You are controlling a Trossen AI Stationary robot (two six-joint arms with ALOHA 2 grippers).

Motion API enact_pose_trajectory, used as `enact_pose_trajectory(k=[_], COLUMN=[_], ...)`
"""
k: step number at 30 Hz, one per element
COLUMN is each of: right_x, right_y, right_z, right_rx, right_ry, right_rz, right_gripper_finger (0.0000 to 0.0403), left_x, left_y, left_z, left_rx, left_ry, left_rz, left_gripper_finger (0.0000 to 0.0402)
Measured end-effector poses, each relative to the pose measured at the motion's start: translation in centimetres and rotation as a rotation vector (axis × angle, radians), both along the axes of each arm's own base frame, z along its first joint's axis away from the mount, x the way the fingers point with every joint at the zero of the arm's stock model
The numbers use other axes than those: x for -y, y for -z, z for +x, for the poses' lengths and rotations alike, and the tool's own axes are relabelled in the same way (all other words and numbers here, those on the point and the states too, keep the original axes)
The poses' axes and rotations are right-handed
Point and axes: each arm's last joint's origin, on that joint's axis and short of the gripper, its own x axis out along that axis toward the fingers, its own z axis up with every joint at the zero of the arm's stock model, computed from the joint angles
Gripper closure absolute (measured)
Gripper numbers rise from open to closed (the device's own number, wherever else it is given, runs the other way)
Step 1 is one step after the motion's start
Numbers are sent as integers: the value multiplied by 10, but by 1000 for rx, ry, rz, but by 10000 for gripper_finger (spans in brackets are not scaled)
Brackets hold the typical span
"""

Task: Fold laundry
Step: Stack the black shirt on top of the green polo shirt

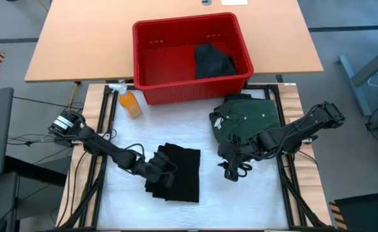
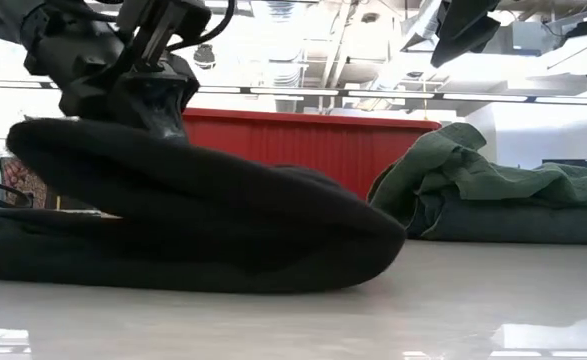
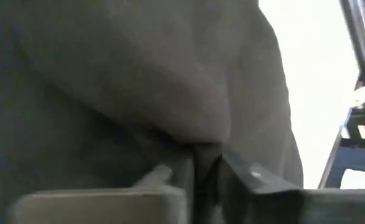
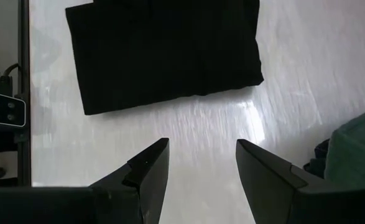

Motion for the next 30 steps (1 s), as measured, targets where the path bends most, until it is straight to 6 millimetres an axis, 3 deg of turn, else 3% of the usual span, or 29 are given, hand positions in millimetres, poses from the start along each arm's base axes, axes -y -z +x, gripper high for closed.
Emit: enact_pose_trajectory(k=[1, 5, 9, 15, 21, 26, 30], right_x=[0, 0, 1, 1, 2, 8, 13], right_y=[0, 0, 0, 1, 1, 1, -2], right_z=[0, 0, 0, -1, 0, 2, 7], right_rx=[0, -4, -7, -10, -10, -9, 30], right_ry=[1, 2, 2, 1, 7, 25, 46], right_rz=[-1, -3, -4, -6, -6, -8, 2], right_gripper_finger=[188, 188, 188, 188, 188, 188, 188], left_x=[0, -2, -11, -32, -42, -48, -58], left_y=[-1, -6, -30, -76, -90, -116, -120], left_z=[1, 5, 2, -18, -48, -61, -59], left_rx=[10, 65, 148, 243, 138, 284, 313], left_ry=[5, 27, 41, 71, 119, 103, 59], left_rz=[9, 17, 36, 67, 72, 74, 100], left_gripper_finger=[379, 396, 398, 399, 401, 401, 401])
